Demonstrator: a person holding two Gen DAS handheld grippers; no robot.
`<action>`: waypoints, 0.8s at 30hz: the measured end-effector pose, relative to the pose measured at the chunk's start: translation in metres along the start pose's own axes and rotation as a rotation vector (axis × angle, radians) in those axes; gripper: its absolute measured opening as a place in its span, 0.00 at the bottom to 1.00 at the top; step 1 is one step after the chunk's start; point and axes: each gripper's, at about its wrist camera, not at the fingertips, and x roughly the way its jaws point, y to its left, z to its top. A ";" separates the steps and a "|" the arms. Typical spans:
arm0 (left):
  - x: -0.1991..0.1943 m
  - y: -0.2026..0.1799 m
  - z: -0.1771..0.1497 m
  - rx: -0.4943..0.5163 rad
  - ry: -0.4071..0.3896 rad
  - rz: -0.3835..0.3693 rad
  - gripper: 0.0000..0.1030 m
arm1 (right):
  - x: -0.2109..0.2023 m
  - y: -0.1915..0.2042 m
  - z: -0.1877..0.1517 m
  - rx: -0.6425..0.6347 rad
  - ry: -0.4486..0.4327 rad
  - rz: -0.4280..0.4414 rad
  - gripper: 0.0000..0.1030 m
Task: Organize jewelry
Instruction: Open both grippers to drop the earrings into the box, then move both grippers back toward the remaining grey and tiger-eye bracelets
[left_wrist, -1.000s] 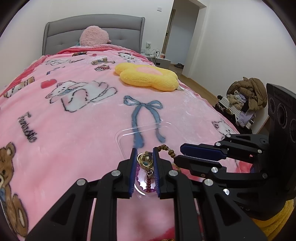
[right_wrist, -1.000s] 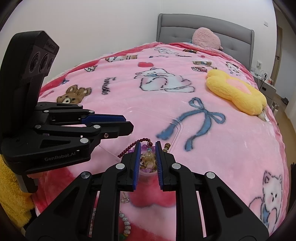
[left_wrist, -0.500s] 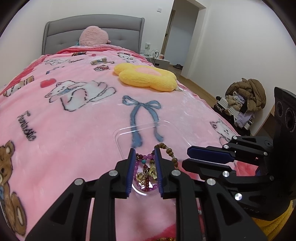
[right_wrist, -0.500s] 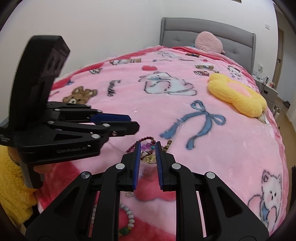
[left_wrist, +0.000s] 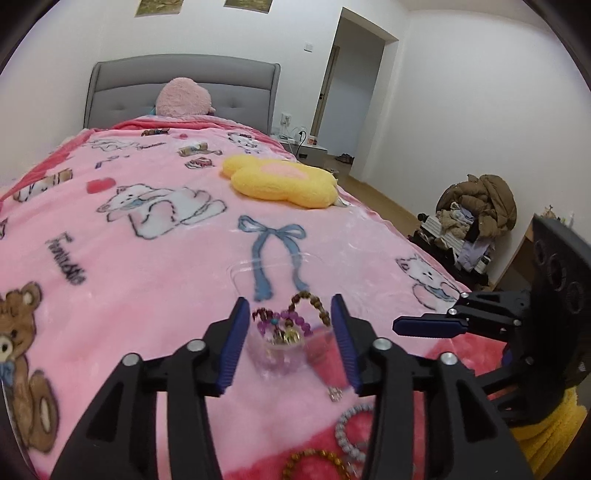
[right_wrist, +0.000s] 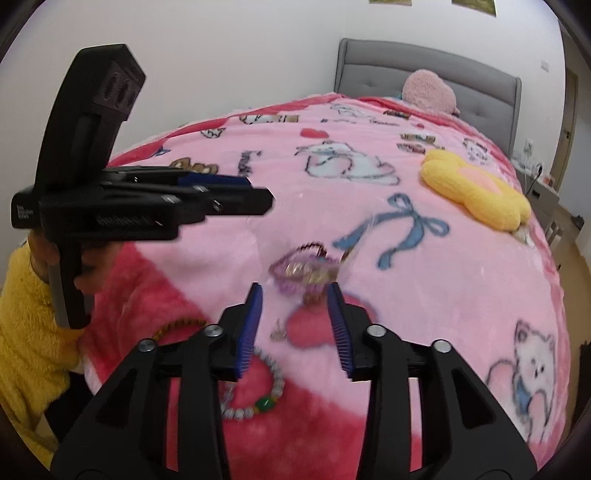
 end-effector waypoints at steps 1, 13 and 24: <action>-0.002 0.001 -0.003 -0.004 0.007 0.000 0.49 | 0.001 0.000 -0.003 0.004 0.012 0.007 0.36; -0.007 0.006 -0.059 -0.002 0.142 0.059 0.60 | 0.010 0.008 -0.039 -0.030 0.116 -0.007 0.36; -0.005 -0.005 -0.101 0.053 0.227 0.135 0.60 | 0.024 0.014 -0.053 -0.048 0.161 -0.022 0.35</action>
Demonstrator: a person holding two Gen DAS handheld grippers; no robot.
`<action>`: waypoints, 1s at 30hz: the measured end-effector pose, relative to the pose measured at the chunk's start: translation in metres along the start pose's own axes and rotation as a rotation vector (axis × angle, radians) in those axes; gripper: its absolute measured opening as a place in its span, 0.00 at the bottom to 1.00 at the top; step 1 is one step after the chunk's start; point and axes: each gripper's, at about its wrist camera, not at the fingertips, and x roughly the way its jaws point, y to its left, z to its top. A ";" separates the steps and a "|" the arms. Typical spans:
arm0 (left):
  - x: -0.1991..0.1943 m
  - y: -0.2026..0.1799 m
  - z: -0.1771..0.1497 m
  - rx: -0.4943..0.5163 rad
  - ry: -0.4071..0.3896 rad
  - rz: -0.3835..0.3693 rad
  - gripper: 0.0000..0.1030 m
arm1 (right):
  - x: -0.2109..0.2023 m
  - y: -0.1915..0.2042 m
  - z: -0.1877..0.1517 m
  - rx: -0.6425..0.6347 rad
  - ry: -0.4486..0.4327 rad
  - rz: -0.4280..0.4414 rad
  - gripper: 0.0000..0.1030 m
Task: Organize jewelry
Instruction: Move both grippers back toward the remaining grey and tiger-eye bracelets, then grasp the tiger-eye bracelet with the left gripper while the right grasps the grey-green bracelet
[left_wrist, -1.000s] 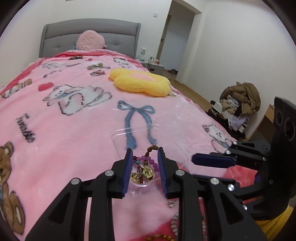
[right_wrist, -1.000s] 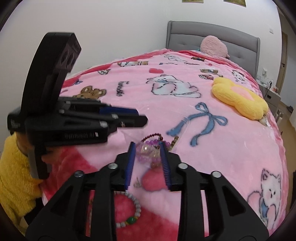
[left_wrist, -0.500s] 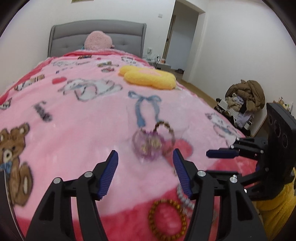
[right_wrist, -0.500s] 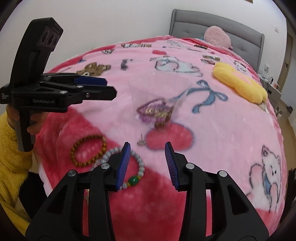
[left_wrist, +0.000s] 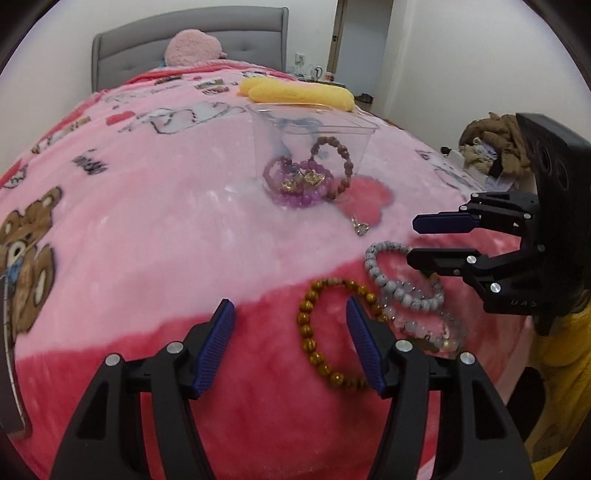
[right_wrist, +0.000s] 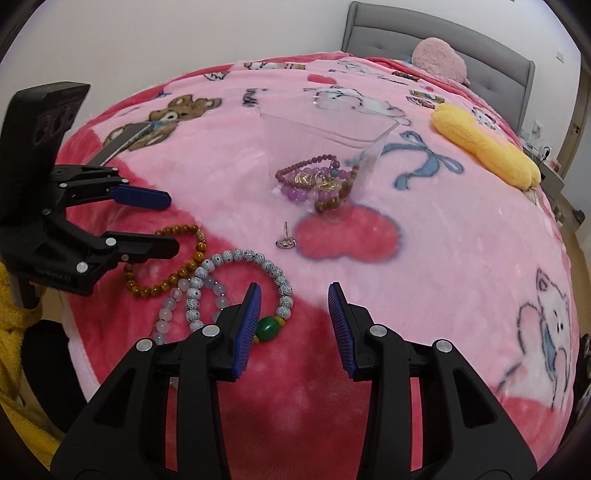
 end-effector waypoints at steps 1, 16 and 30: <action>0.000 -0.001 -0.001 0.004 0.002 0.003 0.60 | 0.002 0.001 -0.001 0.000 0.006 -0.002 0.33; 0.001 -0.012 -0.009 0.051 -0.006 0.099 0.36 | 0.013 0.017 0.000 -0.073 0.030 -0.028 0.16; -0.002 -0.016 -0.010 0.063 -0.029 0.108 0.10 | 0.010 0.020 0.004 -0.060 0.000 0.000 0.08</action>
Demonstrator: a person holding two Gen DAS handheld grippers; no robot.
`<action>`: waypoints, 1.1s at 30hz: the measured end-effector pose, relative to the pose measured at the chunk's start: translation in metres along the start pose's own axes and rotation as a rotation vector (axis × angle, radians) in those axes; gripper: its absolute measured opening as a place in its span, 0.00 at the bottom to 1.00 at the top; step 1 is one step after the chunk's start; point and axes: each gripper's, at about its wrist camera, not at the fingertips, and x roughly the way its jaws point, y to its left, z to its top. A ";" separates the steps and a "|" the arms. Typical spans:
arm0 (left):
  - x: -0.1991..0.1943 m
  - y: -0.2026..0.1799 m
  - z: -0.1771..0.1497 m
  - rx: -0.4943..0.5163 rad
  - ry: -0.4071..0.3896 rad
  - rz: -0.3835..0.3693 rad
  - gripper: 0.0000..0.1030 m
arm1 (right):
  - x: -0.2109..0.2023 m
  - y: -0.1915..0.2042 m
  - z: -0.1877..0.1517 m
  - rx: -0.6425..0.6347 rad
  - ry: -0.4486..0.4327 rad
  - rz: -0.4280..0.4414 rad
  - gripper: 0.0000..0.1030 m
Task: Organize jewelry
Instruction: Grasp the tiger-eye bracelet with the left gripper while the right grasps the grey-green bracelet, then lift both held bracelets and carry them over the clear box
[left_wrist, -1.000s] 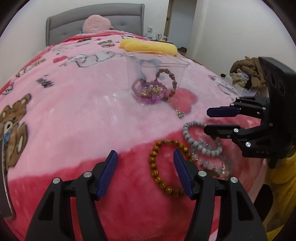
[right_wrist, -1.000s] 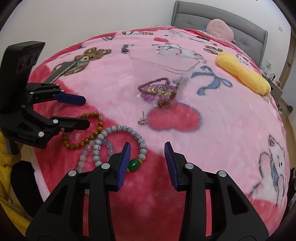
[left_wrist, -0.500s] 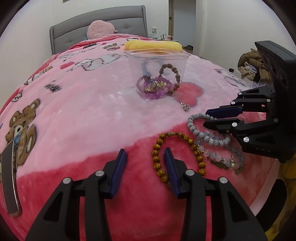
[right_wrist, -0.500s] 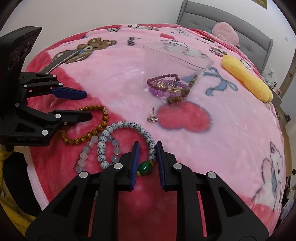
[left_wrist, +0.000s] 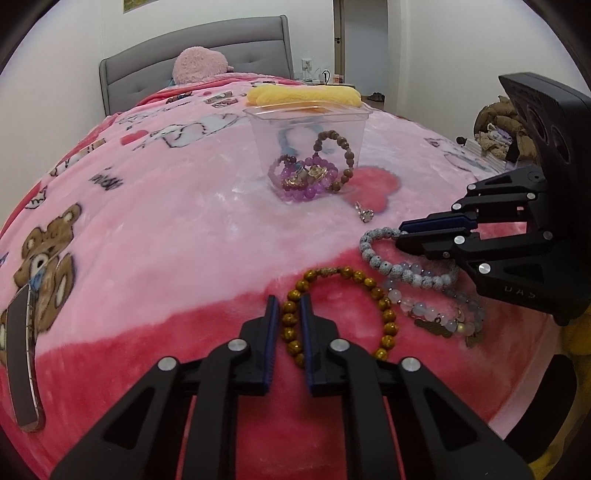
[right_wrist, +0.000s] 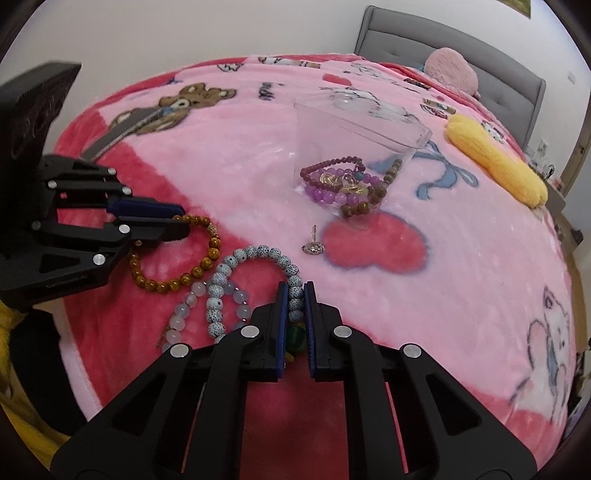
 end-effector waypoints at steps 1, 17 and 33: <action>0.000 0.001 0.000 -0.003 -0.001 -0.002 0.09 | -0.001 -0.001 0.000 0.005 -0.005 0.003 0.08; -0.042 -0.004 0.029 -0.025 -0.144 -0.081 0.08 | -0.048 -0.004 0.022 0.055 -0.163 0.034 0.08; -0.017 -0.008 0.029 0.031 -0.035 -0.006 0.15 | -0.066 -0.017 0.033 0.083 -0.251 0.037 0.08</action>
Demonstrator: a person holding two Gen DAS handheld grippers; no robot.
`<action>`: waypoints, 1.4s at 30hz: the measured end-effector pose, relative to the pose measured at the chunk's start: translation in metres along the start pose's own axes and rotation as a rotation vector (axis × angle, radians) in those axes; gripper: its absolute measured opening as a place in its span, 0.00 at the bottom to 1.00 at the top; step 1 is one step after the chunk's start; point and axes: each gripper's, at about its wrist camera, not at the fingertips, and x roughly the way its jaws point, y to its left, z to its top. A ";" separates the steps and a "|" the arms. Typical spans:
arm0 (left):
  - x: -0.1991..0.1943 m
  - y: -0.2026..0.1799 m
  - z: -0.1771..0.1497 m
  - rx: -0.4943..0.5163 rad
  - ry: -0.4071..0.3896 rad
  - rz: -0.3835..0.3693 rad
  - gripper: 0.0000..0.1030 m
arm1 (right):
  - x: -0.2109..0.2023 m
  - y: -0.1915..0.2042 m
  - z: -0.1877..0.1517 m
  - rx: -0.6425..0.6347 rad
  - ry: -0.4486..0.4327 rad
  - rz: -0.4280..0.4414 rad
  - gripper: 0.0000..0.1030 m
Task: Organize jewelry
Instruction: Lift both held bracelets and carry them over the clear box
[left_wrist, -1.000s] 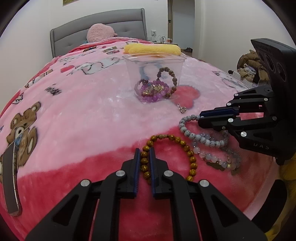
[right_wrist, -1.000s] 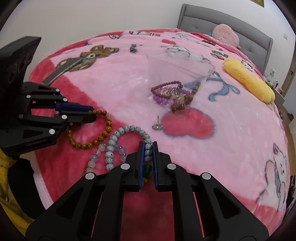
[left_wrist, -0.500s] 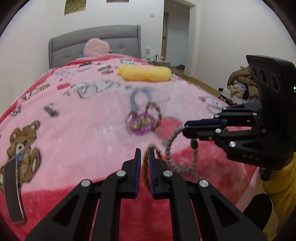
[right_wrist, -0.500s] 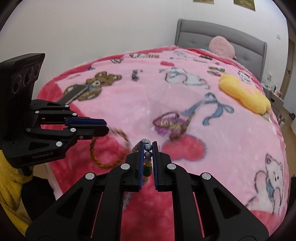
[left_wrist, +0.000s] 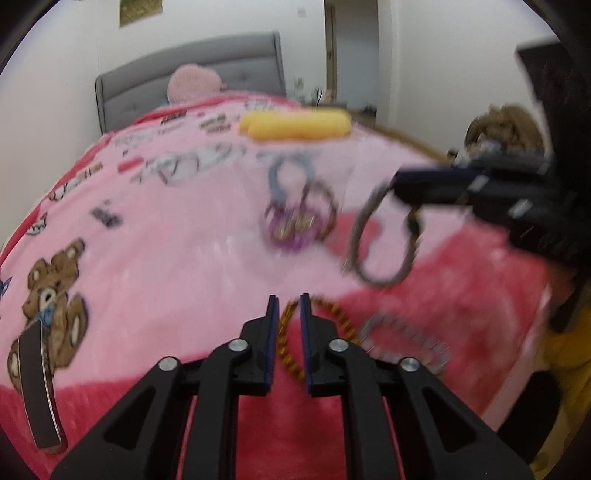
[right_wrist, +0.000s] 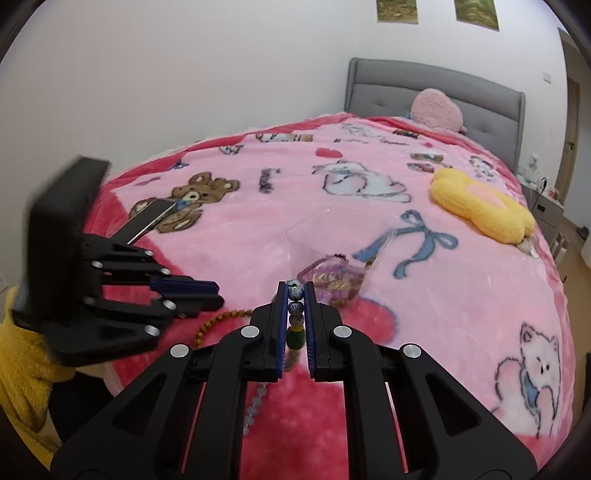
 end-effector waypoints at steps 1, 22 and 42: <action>0.005 0.000 -0.003 0.007 0.020 -0.006 0.19 | 0.000 -0.001 -0.001 0.007 -0.002 -0.004 0.08; 0.029 0.015 -0.015 -0.083 0.077 -0.023 0.07 | 0.006 -0.001 -0.012 0.019 0.021 0.021 0.08; -0.038 0.019 0.042 -0.127 -0.197 -0.114 0.07 | -0.018 -0.006 0.018 0.041 -0.102 0.015 0.08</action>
